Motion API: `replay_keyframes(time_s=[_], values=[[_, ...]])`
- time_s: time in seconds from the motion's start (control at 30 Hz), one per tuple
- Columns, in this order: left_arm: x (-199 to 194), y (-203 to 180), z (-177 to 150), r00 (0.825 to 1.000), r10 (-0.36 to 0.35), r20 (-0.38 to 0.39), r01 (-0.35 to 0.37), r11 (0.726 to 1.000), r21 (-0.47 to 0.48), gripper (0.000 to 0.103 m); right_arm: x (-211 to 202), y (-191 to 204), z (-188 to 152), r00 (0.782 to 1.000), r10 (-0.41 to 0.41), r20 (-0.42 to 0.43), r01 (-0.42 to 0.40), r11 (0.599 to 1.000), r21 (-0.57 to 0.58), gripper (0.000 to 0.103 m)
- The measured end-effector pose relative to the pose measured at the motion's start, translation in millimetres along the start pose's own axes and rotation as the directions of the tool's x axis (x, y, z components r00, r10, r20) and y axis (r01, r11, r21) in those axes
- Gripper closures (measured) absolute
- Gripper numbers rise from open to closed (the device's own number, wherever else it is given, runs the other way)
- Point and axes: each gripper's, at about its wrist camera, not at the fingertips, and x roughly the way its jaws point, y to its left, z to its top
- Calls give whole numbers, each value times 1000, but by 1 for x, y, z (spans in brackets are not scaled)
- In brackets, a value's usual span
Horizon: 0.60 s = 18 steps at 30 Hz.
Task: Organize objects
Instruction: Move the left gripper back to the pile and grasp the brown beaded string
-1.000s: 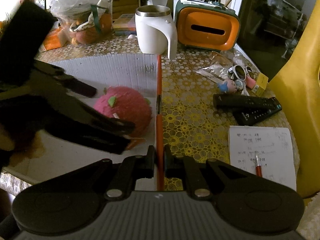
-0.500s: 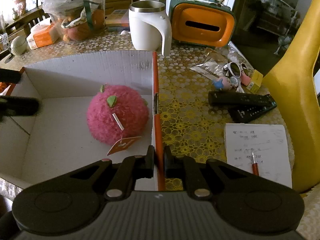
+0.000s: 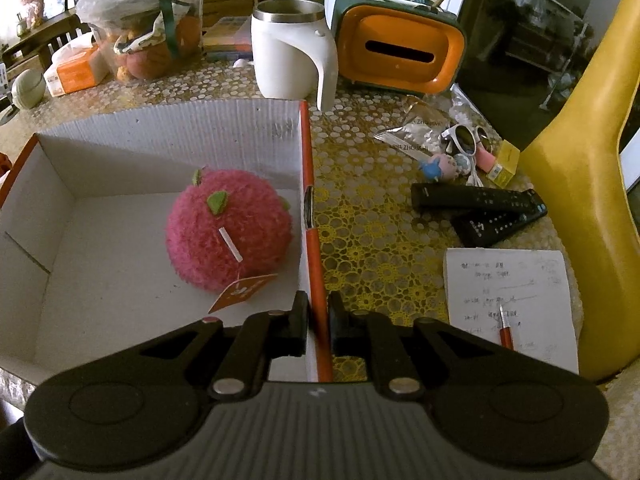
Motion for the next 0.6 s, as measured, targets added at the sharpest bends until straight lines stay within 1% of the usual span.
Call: replay_keyframes(time_s=[0.2,0.33,0.53,0.6], values=[[-6,47,-14,997,77,-12,-78,994,-71,14,0,3,-3,1000,-11,17,11,1000,-4,93],[-3,63,-23,992,121,-21,-122,990,-73,14,-3,5,-6,1000,-14,14,14,1000,0,93],[6,74,-36,991,128,-43,-131,988,-78,13,-7,8,-12,1000,-12,24,13,1000,-7,94],[9,75,-40,992,116,-56,-120,990,-80,13,-8,8,-12,1000,-11,24,11,1000,-3,94]])
